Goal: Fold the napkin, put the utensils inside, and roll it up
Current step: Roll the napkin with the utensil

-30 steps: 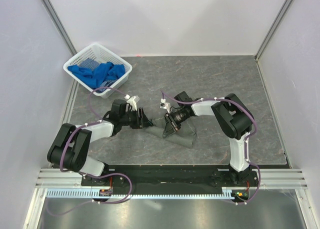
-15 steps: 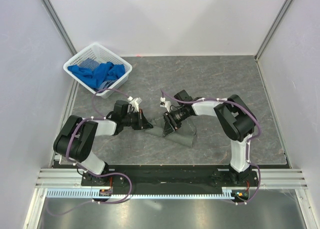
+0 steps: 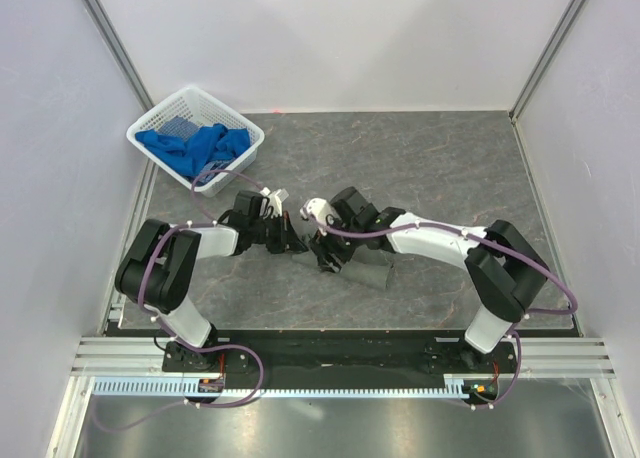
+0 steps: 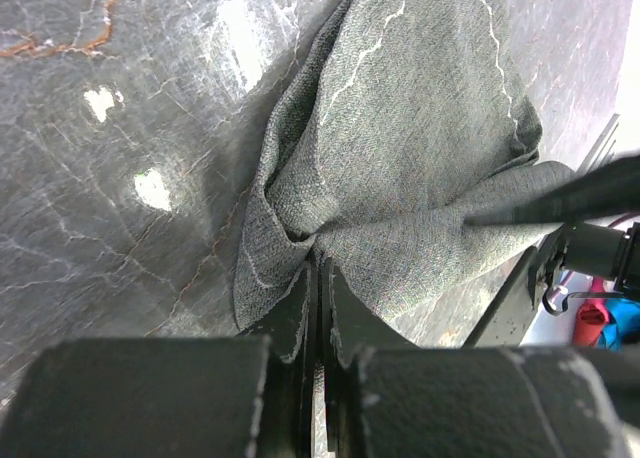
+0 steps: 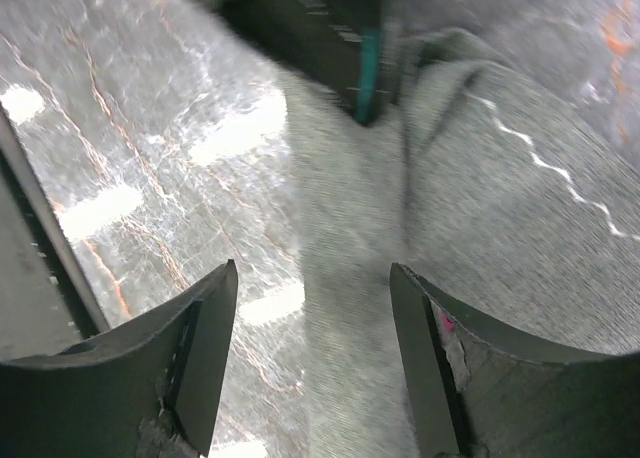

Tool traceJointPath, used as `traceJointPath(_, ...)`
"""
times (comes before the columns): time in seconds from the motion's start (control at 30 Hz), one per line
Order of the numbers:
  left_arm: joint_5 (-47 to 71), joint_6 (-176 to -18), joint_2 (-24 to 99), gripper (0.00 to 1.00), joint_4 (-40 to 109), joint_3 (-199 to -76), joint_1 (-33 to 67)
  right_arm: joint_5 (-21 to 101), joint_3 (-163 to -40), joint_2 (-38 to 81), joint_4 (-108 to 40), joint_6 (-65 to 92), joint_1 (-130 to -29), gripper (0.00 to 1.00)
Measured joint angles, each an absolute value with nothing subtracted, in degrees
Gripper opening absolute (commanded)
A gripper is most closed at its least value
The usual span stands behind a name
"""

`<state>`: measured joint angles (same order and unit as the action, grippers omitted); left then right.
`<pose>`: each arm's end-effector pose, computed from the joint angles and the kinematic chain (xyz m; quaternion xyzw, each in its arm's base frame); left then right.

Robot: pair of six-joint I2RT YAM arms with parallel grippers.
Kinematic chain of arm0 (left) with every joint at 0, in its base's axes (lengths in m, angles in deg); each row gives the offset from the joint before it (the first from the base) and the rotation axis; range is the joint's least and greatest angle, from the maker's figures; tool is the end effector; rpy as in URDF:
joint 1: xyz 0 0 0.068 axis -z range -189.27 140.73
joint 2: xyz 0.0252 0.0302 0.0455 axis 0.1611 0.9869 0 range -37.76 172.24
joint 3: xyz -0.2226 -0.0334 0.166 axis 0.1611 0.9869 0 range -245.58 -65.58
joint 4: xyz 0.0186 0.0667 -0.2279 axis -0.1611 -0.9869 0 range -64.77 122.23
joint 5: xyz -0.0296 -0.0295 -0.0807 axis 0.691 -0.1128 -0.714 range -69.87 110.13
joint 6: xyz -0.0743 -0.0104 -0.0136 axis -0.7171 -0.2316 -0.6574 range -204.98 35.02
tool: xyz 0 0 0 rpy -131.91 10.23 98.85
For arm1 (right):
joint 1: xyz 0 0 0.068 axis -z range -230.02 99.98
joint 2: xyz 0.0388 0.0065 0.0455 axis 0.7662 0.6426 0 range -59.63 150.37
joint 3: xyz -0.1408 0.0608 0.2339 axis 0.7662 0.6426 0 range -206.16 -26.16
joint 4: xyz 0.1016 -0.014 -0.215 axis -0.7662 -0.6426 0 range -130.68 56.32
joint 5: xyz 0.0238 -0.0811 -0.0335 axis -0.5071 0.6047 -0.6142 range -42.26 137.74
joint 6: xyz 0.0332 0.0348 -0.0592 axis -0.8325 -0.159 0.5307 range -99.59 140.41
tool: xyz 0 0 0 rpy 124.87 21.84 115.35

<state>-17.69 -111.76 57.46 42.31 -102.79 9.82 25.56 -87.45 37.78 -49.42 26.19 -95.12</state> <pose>0.2667 -0.1342 0.1359 0.0569 0.8888 -0.4109 0.1950 0.2302 0.2656 0.1959 -0.4552 0.8105 0.2791 0.2408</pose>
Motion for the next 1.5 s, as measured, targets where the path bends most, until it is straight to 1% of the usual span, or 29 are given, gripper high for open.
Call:
traceJointPath(0.17,-17.67,-111.79,57.9,0.02,39.76,-104.19,9.82,33.8,-85.84,37.08,-48.88,28.81,-100.21,0.71)
traceJointPath(0.53,-17.52,-111.83,57.99,0.02,37.92,-105.2,9.82,42.7,-85.27,39.42,-47.46,29.86,-102.46,0.68)
traceJointPath(0.63,-17.52,-111.85,57.99,0.03,37.88,-105.39,9.82,44.32,-85.14,40.58,-47.48,29.69,-102.46,0.66)
traceJointPath(0.67,-17.52,-111.85,57.99,0.1,37.85,-105.39,9.82,44.73,-85.05,40.99,-47.59,29.67,-102.46,0.65)
traceJointPath(0.73,-17.54,-111.89,57.94,0.19,37.81,-105.39,9.82,44.99,-84.83,41.69,-47.7,29.27,-102.46,0.6)
traceJointPath(0.77,-17.52,-111.96,57.88,0.31,37.79,-105.39,9.82,45.06,-84.85,41.69,-47.61,29.12,-102.46,0.57)
traceJointPath(0.8,-17.52,-112.0,57.79,0.38,37.64,-105.46,9.82,44.95,-84.85,41.74,-47.61,28.9,-102.4,0.49)
traceJointPath(0.83,-17.52,-112.11,57.66,0.44,37.39,-105.59,9.82,44.78,-84.85,41.82,-47.57,28.7,-102.35,0.45)
traceJointPath(0.87,-17.48,-112.31,57.42,0.53,37.09,-105.72,9.82,44.47,-84.85,41.89,-47.52,28.57,-102.4,0.42)
traceJointPath(0.9,-17.41,-112.42,57.05,0.55,36.89,-105.85,9.82,44.25,-84.85,41.93,-47.41,28.51,-102.4,0.37)
traceJointPath(0.97,-16.93,-112.55,55.52,0.61,36.43,-105.94,9.82,43.2,-84.81,42.0,-46.98,28.29,-101.94,0.31)
traceJointPath(1.07,-14.57,-112.51,50.99,0.66,35.38,-105.92,9.82,39.46,-84.28,42.0,-45.77,28.11,-99.82,0.28)
traceJointPath(1.2,-10.35,-112.22,43.02,0.67,35.93,-104.39,9.82,29.96,-83.26,42.15,-43.79,27.46,-95.29,0.25)
traceJointPath(1.33,-8.69,-111.92,37.49,0.66,37.88,-100.71,9.76,20.45,-83.24,43.79,-42.69,26.45,-91.32,0.24)
traceJointPath(1.5,-9.65,-111.92,36.72,0.64,40.83,-95.8,9.76,8.32,-84.35,47.66,-41.32,24.66,-87.4,0.23)
